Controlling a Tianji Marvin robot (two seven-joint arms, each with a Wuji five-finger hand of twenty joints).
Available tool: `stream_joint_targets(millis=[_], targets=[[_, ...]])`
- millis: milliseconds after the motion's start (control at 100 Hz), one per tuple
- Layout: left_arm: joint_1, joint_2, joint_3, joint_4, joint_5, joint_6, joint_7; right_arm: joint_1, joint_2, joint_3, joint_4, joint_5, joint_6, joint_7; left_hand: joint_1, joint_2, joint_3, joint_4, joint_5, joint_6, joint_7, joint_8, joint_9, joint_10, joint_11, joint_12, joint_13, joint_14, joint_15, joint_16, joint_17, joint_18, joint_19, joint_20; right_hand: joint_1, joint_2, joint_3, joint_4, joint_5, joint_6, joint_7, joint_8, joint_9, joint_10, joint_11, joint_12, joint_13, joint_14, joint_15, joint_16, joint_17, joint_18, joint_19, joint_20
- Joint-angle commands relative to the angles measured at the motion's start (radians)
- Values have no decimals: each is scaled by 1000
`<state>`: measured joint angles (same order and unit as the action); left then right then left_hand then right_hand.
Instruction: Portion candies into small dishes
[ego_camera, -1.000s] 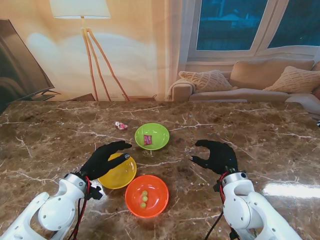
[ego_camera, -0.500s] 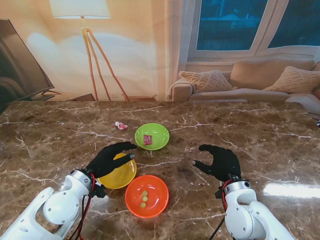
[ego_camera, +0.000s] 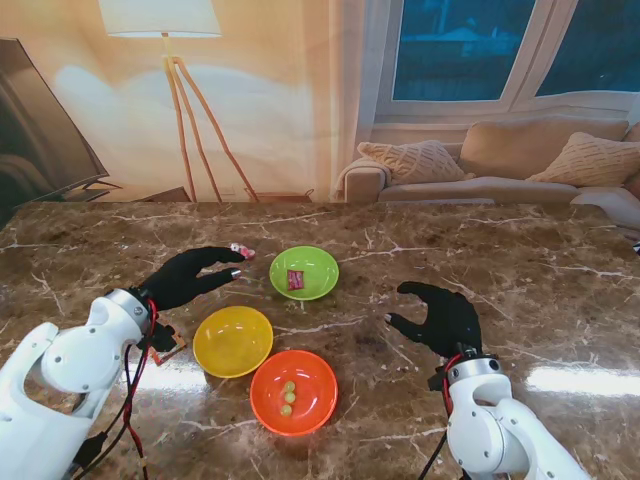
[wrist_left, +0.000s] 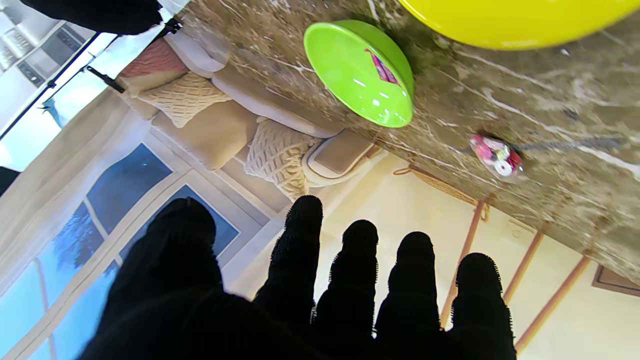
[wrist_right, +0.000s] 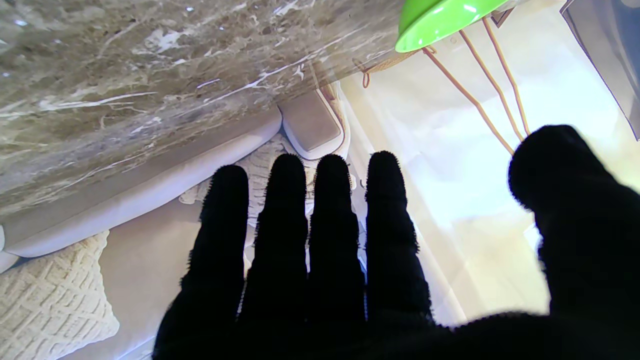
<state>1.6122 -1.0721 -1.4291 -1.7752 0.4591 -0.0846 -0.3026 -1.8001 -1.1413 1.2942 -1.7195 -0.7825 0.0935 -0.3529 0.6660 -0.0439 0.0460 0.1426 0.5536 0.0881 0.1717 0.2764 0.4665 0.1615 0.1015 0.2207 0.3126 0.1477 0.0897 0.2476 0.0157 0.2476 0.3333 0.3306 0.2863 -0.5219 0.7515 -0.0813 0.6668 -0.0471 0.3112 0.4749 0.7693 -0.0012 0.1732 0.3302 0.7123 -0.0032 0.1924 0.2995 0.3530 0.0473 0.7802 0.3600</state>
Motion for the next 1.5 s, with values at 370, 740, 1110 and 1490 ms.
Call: stream_joint_targets(millis=[370,740,1110,1490], targets=[[-165,38,-10,162,27,43,-113,4,-8,-6,17,13,16,-2,136,-133,75,-10,-78,-24,-18,-11,-61,-48,35,-14,15,-42,4,-2,8,-60,87,26,-24,12,10,29,-8,-16,3,-2,-3,4,-5,-10,-22,3,1,-10,-5,-16,-1,-33],[-342,24,118,381,81,6,-25,25,-8,-22,36,20,24,3,142,-392,579,-145,-265,-165,66,-77,-259,-134,72,-39,-95,-77,-7,-14,-43,-40,135,-27,-20,11,28,27,-5,-15,6,0,6,5,0,-4,-15,9,7,-2,-3,-10,7,-32],[-595,9,327,657,6,26,-58,46,-9,-32,45,38,29,15,77,-317,442,-141,-317,-156,49,-99,-297,-136,5,-80,-167,-46,-18,-19,-36,61,74,-13,-30,15,70,21,-1,-17,9,1,19,6,7,5,-4,14,18,10,2,-4,17,-27],[-846,-69,603,1016,-119,-23,2,50,-10,-33,44,48,36,26,41,-264,364,-122,-312,-129,39,-97,-306,-138,-6,-74,-174,-46,-22,-14,-38,60,60,5,-35,16,91,16,3,-17,11,3,29,8,12,13,7,17,25,19,9,3,27,-22]])
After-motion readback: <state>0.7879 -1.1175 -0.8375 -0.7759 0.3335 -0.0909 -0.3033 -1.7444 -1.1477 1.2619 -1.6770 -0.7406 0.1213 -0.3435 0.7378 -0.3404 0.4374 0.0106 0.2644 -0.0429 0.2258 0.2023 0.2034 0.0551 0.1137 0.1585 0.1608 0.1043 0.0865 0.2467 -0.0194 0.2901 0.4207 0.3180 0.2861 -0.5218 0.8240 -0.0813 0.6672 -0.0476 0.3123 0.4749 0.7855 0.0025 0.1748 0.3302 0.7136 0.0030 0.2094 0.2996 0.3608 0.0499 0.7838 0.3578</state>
